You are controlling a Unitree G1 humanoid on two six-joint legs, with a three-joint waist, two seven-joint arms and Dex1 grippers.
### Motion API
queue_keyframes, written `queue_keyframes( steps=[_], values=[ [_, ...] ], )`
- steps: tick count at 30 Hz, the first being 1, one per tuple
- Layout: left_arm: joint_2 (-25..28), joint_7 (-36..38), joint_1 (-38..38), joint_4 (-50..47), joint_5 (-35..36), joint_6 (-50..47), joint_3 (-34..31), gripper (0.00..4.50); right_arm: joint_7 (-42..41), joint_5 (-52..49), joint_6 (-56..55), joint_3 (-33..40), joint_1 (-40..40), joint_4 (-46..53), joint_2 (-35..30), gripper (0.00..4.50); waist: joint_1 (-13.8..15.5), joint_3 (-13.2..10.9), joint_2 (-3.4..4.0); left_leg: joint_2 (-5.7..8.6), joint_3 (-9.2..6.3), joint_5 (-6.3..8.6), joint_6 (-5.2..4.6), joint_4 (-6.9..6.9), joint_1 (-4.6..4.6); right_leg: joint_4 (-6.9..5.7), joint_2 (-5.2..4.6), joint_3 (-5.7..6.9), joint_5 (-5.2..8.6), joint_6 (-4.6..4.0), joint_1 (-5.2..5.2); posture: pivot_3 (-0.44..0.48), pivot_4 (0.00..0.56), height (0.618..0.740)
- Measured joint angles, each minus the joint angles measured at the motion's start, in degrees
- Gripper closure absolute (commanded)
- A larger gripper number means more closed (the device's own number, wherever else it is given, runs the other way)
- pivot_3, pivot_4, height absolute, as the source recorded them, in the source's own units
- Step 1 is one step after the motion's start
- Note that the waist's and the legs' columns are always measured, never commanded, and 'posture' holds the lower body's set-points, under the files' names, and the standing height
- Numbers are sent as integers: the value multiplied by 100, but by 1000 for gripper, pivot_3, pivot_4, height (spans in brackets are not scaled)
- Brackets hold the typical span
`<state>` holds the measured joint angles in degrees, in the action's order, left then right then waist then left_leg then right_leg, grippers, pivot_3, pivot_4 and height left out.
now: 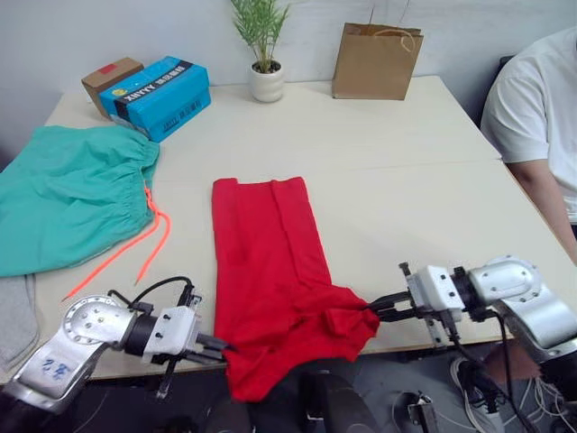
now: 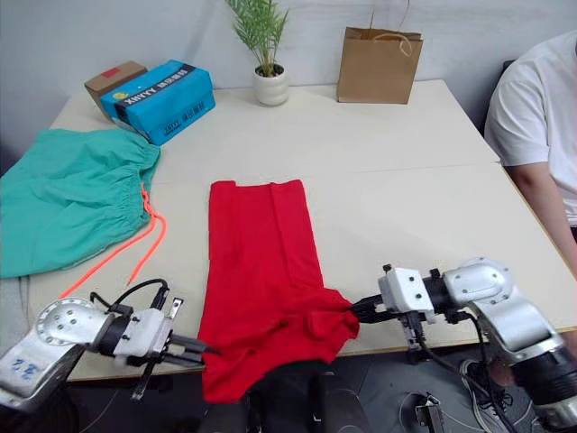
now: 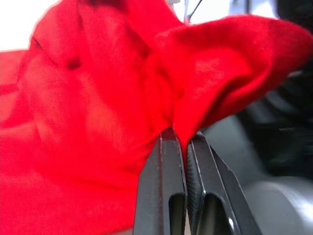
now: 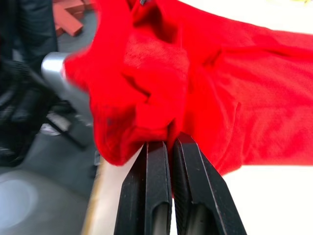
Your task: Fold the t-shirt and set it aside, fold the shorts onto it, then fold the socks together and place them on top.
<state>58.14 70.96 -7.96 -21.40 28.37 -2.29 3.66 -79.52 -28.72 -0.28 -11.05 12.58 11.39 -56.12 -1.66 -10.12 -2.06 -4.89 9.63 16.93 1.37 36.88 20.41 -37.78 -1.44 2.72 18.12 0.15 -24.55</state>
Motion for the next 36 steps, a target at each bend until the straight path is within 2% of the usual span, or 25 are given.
queue_keyframes(
  steps=[4,10,12,15,19,23,27,30,36],
  values=[
    [87,75,-689,-71,15,-64,-158,4486,-142,-179,649,-8,-470,454,-96,4500,-4,-2,1,0,-3,7,6,-1,0,2,1,3,11,-4,0,0,150,740],
    [-195,36,-737,30,134,-168,-406,4486,-101,-328,1332,-2,-433,635,-50,4500,4,-4,-2,1,-5,8,3,2,4,13,0,4,14,-8,2,0,150,740],
    [-268,-162,-537,46,609,-736,-655,4486,52,-624,1840,45,-20,597,131,4500,-13,-7,-3,0,-7,7,1,3,4,11,1,4,13,-9,1,0,150,740],
    [-235,-582,-19,148,1729,-2076,-1158,4486,438,-1157,2654,330,1011,266,611,4500,-45,-16,-6,0,-14,2,1,5,5,2,3,4,12,-10,-1,0,150,740],
    [-424,-1127,776,777,2675,-3425,-1561,4486,684,-1456,3490,449,2176,-654,1309,4500,-39,-19,-3,4,-25,6,8,-1,11,-6,3,12,12,-9,-5,0,150,740],
    [-1334,-2380,2160,1900,3181,-4110,-1899,4486,1183,-672,3326,189,3354,-2413,2347,4500,-40,-24,-9,4,-26,-9,26,25,30,-17,3,14,7,-1,-13,0,150,740],
    [-1426,-3011,2877,2672,3013,-4697,-1878,4486,1634,288,2655,-26,4065,-4140,3174,4500,-104,-23,-10,6,-19,-13,35,24,44,-12,0,13,7,5,-25,0,150,740],
    [-1579,-3227,3082,3071,2814,-4921,-1834,4486,1956,805,2122,-22,4353,-5197,3596,4500,-150,-22,-11,6,-9,-15,36,33,103,-23,-3,8,5,9,-89,0,150,740],
    [-1935,-3651,3268,3394,2569,-4996,-2017,4486,2449,1416,1152,68,4827,-6495,4096,4500,-231,-23,-11,4,-3,-24,46,36,101,-40,-2,4,5,9,-96,0,150,740]
  ],
)
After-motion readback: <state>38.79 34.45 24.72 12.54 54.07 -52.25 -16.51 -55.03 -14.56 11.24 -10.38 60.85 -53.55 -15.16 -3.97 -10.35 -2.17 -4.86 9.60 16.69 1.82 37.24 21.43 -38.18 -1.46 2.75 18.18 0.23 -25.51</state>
